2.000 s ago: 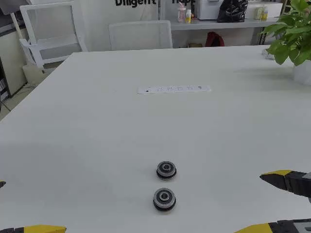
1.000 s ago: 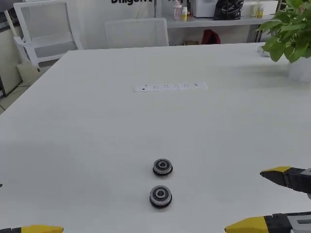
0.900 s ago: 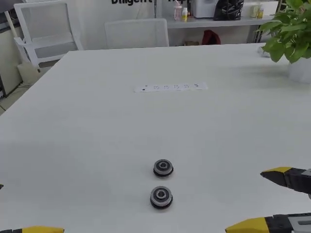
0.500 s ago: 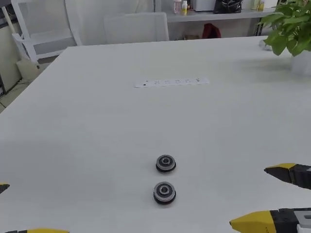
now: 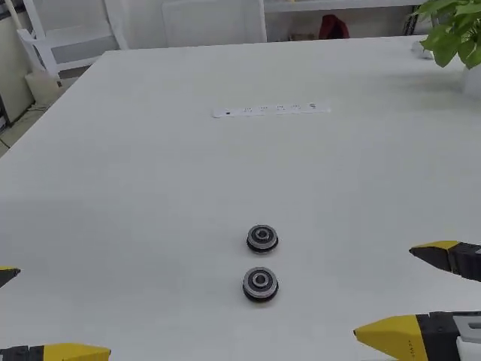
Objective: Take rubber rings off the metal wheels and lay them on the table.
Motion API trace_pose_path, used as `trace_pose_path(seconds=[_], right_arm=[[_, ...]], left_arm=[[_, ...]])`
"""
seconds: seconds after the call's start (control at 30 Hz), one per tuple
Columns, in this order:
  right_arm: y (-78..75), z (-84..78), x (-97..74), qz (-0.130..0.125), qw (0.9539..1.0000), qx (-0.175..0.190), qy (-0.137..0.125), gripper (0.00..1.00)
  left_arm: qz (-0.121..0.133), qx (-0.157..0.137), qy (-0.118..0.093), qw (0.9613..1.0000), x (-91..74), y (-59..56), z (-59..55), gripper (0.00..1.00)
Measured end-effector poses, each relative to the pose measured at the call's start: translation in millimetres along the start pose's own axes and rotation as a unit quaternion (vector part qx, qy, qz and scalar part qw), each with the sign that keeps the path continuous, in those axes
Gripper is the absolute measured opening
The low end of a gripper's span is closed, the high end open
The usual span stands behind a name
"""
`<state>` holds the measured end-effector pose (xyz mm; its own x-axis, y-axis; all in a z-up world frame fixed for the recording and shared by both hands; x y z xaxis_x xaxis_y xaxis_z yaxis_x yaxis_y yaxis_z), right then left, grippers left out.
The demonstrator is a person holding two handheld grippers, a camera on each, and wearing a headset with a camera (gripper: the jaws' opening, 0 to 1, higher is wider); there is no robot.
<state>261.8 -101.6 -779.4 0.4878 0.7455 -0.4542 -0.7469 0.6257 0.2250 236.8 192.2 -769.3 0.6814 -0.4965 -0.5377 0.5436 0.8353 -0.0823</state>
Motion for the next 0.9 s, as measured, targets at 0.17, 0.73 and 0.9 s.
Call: trace_pose_path(seconds=[0.17,0.73,0.9], right_arm=[[-4.4,9.0,6.2,0.005,0.9999,-0.011,-0.006,0.89],[-25.7,19.5,30.3,0.020,0.9994,-0.014,-0.024,0.81],[-28.8,20.5,39.5,0.023,0.9991,-0.011,-0.035,0.74]], left_arm=[[-0.006,0.014,0.014,0.9998,3.1,-2.8,-0.9,1.00],[-0.057,0.065,0.005,0.9963,28.7,-24.1,40.0,0.95],[-0.082,0.083,0.008,0.9932,45.3,-36.7,47.7,0.93]])
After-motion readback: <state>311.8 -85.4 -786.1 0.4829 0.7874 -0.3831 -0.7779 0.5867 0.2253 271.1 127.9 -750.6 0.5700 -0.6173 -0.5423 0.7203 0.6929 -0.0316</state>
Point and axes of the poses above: the centre of the closed fingertips' face, and the gripper's own axes: x roughly forward along the fingers, y roughly to its left, z roughly out of its top, the point moved 1 cm from there along -x, roughly backward along the fingers, and after that the axes turned 4 degrees about -y, right-handed, at the moved point
